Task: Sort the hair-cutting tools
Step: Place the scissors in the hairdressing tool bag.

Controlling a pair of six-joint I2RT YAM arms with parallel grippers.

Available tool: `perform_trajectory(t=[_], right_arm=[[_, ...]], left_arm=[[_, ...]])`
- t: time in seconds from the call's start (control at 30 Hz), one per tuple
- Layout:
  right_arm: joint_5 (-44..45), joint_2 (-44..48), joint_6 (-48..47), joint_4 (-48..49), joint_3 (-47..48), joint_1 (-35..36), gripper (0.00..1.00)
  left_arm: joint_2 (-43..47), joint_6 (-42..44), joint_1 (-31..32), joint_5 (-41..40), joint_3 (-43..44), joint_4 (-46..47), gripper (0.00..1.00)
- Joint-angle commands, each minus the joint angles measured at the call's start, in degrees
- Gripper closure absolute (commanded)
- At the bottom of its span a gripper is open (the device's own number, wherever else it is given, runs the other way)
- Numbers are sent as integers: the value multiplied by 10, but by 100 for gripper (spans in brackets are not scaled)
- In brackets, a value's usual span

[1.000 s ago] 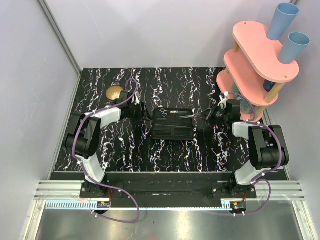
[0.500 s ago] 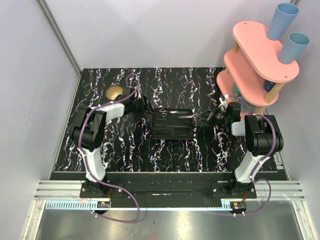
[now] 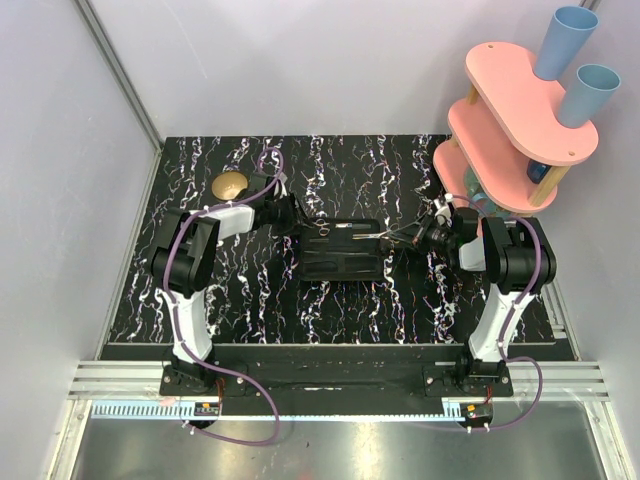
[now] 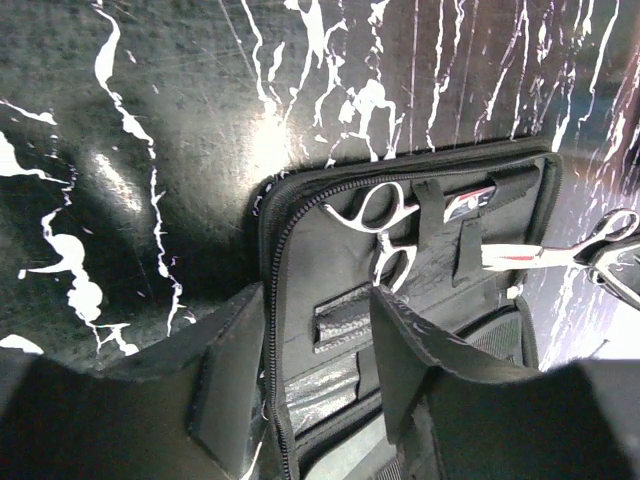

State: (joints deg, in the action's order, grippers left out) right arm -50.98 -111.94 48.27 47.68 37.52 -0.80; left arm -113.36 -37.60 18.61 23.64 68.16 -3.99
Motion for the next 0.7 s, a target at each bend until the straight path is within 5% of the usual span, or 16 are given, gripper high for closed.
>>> perform_trajectory(t=[0.0, 0.37, 0.67], right_arm=[[11, -32, -51, -90, 11, 11, 96], [137, 41, -114, -361, 99, 11, 40], [256, 72, -165, -543, 157, 11, 17]], left_arm=[[-27, -2, 19, 12, 14, -35, 52], [-29, 9, 26, -14, 29, -63, 53], [-25, 12, 26, -27, 31, -73, 51]])
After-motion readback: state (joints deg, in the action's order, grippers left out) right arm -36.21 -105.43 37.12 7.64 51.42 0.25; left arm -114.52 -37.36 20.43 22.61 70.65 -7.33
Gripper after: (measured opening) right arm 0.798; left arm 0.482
